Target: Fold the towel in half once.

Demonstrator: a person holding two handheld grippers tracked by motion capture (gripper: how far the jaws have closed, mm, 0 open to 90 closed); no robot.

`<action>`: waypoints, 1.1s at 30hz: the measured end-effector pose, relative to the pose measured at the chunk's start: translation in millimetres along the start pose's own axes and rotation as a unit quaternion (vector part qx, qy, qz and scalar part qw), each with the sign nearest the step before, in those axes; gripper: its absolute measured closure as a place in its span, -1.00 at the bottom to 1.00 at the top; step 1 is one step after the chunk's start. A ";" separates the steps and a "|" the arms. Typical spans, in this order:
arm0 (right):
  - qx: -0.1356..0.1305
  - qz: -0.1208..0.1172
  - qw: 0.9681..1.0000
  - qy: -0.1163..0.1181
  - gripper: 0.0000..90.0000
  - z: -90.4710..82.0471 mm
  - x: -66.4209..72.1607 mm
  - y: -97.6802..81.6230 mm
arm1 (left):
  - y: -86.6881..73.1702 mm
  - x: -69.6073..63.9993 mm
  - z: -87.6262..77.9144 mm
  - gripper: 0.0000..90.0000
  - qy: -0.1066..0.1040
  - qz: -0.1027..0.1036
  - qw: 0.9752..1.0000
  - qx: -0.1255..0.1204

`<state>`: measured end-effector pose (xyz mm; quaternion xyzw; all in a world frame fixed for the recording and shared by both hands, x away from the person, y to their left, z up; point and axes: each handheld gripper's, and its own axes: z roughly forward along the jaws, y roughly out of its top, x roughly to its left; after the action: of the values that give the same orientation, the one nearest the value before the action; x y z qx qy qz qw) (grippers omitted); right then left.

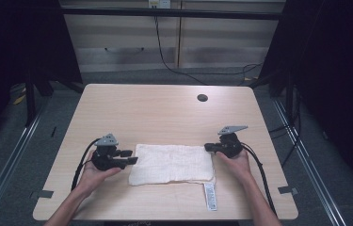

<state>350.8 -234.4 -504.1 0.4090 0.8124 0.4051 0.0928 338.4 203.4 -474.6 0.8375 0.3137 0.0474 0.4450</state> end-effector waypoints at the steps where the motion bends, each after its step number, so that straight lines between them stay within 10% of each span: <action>1: 0.000 0.002 1.000 0.000 0.96 0.5 0.0 0.1 | 3.8 5.0 -0.2 0.27 -0.002 -0.004 1.000 -0.002; 15: -0.008 0.000 1.000 -0.001 0.96 1.0 1.8 4.0 | 22.7 43.9 40.5 -0.02 -0.006 -0.021 0.999 0.027; 33: -0.007 0.002 1.000 0.000 0.96 0.8 0.6 3.4 | 15.7 37.4 58.2 0.25 0.004 0.012 0.999 0.046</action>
<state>352.8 -232.3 -502.0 0.4101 0.8087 0.4109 0.0948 396.7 176.6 -504.8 0.8603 0.3076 0.0416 0.4045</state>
